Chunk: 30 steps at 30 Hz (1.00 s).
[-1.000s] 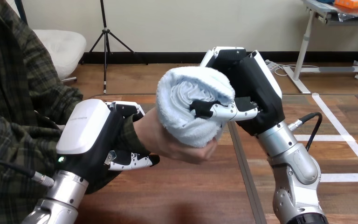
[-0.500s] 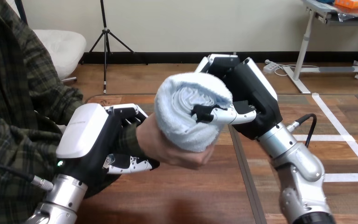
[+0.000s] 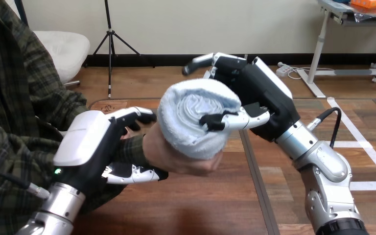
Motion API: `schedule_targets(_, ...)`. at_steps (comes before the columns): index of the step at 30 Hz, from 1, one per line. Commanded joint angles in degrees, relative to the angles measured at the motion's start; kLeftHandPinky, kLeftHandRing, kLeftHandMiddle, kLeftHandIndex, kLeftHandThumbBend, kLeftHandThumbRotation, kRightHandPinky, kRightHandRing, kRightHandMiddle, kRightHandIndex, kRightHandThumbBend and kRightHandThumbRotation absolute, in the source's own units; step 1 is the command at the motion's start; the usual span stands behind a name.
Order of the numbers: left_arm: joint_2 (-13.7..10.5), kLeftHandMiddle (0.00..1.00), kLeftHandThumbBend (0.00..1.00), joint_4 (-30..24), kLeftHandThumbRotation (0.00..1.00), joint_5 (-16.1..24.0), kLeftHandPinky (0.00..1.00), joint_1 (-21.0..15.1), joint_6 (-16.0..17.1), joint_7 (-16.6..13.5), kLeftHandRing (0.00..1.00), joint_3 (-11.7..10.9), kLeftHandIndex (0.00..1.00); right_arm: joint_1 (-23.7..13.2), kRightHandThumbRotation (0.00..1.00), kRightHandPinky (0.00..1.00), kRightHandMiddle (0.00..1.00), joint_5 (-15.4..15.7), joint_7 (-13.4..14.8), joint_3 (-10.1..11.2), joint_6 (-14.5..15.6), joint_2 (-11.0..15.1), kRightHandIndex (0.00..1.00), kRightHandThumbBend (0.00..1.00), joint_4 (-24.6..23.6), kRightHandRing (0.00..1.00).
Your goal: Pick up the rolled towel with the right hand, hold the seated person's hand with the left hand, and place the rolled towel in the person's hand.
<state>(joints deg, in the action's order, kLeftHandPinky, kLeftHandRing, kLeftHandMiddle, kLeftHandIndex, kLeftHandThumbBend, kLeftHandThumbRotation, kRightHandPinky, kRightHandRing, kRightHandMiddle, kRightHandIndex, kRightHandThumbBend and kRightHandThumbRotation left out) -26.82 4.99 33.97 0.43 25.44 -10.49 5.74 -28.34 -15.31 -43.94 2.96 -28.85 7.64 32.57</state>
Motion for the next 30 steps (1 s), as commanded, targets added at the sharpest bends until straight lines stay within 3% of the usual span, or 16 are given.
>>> schedule_targets(1,-1.0,0.86,1.0,-1.6,0.41,-1.9,0.64,-1.7,0.7,0.4,0.78,-2.0,0.9,-1.2,0.38,0.87,0.92,0.6,0.6,-1.1,-0.4,-0.2,0.92,1.0,-3.4,0.93)
schedule_targets(17,-2.8,0.98,1.0,-3.7,0.55,-1.2,0.87,0.6,0.9,0.2,0.95,-4.3,0.99,-0.4,0.53,0.87,0.92,0.4,1.4,0.5,-2.7,2.1,0.95,1.0,-1.7,0.94)
schedule_targets(30,-3.4,1.0,1.0,-4.0,0.62,-2.8,0.91,2.8,2.9,0.9,1.0,-5.5,1.0,1.8,0.6,0.86,0.9,0.5,1.8,1.4,-3.9,3.2,0.95,1.0,-0.8,0.93)
